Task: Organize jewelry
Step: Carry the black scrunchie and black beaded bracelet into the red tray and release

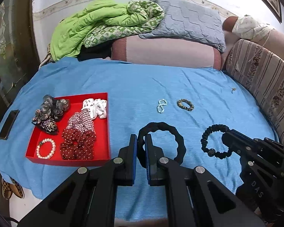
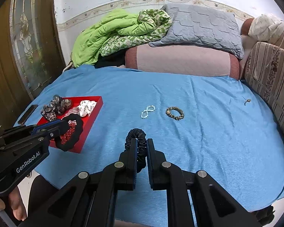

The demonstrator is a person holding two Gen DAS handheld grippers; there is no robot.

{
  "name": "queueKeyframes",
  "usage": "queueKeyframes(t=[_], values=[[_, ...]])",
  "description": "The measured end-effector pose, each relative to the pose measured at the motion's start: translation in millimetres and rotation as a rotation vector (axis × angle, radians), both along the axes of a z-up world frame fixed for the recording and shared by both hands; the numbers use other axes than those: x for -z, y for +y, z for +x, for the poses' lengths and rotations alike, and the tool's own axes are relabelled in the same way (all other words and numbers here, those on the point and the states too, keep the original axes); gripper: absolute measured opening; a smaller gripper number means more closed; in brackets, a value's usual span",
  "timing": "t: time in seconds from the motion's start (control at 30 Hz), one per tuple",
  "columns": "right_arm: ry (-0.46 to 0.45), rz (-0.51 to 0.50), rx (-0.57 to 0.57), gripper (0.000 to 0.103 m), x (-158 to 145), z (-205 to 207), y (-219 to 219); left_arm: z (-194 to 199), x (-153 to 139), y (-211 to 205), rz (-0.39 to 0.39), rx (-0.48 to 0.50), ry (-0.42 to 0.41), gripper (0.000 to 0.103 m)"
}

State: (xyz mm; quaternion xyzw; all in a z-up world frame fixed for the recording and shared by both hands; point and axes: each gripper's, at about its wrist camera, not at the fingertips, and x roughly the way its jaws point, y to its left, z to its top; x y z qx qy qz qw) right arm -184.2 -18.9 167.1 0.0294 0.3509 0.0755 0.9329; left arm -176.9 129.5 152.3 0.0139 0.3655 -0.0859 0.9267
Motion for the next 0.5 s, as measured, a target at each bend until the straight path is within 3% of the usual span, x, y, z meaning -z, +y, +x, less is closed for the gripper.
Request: queueKeyframes(t=[0.5], values=[[-0.003,-0.013,-0.060,0.011,-3.3,2.0,33.6,1.9,5.9,30.9,-0.022,-0.036,0.009,0.008]])
